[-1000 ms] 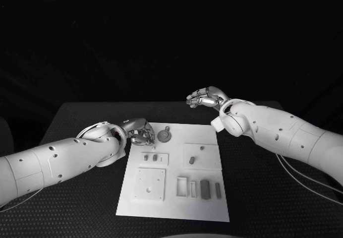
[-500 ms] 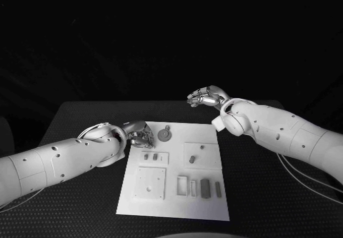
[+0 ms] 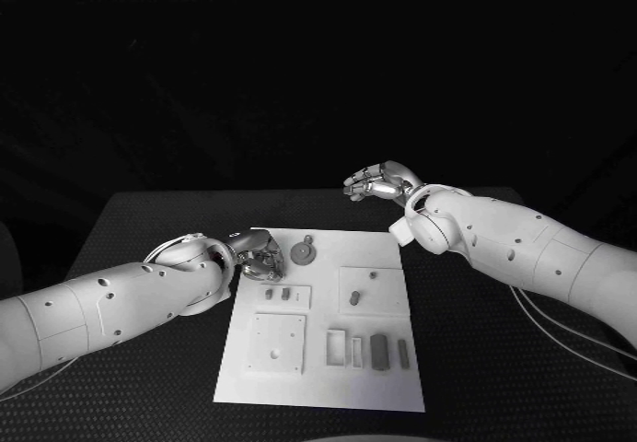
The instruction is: Assemble the parts on the task board
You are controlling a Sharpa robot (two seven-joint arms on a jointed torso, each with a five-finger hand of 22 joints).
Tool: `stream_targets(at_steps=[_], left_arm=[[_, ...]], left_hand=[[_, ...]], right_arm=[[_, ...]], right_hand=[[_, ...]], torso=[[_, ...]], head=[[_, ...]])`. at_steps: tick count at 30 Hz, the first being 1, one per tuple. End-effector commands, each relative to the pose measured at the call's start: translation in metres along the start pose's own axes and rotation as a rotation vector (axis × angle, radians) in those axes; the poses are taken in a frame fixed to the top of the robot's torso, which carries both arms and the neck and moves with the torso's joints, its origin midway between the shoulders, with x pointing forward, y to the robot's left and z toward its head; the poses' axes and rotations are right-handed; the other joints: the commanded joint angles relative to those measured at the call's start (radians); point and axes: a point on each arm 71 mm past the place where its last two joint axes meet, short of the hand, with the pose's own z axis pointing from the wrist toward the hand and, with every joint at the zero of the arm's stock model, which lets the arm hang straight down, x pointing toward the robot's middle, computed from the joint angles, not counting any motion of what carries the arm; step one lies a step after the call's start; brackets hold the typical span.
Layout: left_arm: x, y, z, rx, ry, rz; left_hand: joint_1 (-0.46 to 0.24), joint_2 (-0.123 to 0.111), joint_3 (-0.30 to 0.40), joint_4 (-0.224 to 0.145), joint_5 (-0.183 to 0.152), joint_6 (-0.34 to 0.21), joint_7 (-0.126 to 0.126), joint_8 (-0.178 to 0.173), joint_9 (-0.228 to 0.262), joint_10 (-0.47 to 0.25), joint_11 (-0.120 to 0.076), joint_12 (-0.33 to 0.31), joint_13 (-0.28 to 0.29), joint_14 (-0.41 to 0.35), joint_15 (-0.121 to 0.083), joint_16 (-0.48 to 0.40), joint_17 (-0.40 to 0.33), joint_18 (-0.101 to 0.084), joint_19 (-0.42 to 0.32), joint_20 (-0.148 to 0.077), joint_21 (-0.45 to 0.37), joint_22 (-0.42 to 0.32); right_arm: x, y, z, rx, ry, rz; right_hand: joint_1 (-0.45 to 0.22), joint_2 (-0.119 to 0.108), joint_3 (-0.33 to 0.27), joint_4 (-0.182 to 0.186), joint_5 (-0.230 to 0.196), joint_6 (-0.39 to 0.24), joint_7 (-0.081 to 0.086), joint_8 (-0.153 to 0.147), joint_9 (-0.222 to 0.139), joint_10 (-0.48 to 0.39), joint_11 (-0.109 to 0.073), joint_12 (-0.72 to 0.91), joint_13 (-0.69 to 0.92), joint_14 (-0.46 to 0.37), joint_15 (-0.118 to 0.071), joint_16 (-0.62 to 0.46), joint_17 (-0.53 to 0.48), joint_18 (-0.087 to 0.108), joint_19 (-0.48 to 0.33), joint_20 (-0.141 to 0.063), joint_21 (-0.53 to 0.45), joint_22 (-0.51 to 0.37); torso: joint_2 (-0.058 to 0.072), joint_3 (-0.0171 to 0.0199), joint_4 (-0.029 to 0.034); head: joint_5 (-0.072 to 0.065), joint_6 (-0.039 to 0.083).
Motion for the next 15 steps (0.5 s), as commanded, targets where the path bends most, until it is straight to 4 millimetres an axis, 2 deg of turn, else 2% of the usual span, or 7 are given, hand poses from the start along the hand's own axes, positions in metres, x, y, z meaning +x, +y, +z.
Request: stream_targets(at_steps=[1,8,15], left_arm=[[0.0033,-0.0024,0.0016,0.005,0.024,0.011],[0.0059,-0.0057,0.0035,0.013,0.028,0.025],[0.0056,-0.0054,0.0044,0.01,0.026,0.028]], left_hand=[[0.002,0.012,0.007,-0.002,0.002,0.009,0.0,0.003,0.001,0.006,0.0,0.004,0.0,-0.005,-0.002,0.0,-0.001,0.002,-0.002,-0.103,0.002,-0.001],[0.002,0.013,0.007,-0.002,0.002,0.008,0.0,0.003,0.0,0.006,0.0,0.003,0.0,-0.006,-0.002,0.0,-0.001,0.002,-0.002,-0.103,0.002,-0.002],[0.002,0.013,0.007,-0.002,0.002,0.008,0.0,0.003,0.0,0.006,0.0,0.002,0.0,-0.006,-0.001,0.0,-0.002,0.002,-0.003,-0.103,0.002,-0.002]], right_arm=[[0.0011,0.0005,0.0,-0.005,0.011,0.001],[0.0015,0.0007,0.0,-0.005,0.013,0.001],[0.0018,0.0008,0.0001,-0.006,0.013,0.002]], right_hand=[[-0.002,0.006,-0.002,-0.002,0.005,-0.007,0.025,0.006,-0.002,0.008,0.002,-0.005,0.001,-0.007,0.003,0.004,-0.002,-0.017,0.002,-0.002,-0.007,0.002],[-0.002,0.006,-0.001,-0.002,0.005,-0.007,0.026,0.006,-0.002,0.008,0.002,-0.005,0.001,-0.007,0.003,0.004,-0.002,-0.017,0.002,-0.002,-0.008,0.002],[-0.002,0.006,-0.001,-0.002,0.005,-0.007,0.026,0.006,-0.002,0.008,0.002,-0.005,0.001,-0.007,0.003,0.004,-0.002,-0.017,0.002,-0.002,-0.008,0.003]], torso=[[0.0,0.0003,-0.0001],[0.0,-0.0002,0.0012],[-0.001,0.0004,0.0006]], head=[[0.0,-0.002],[-0.002,-0.006],[-0.001,-0.004]])
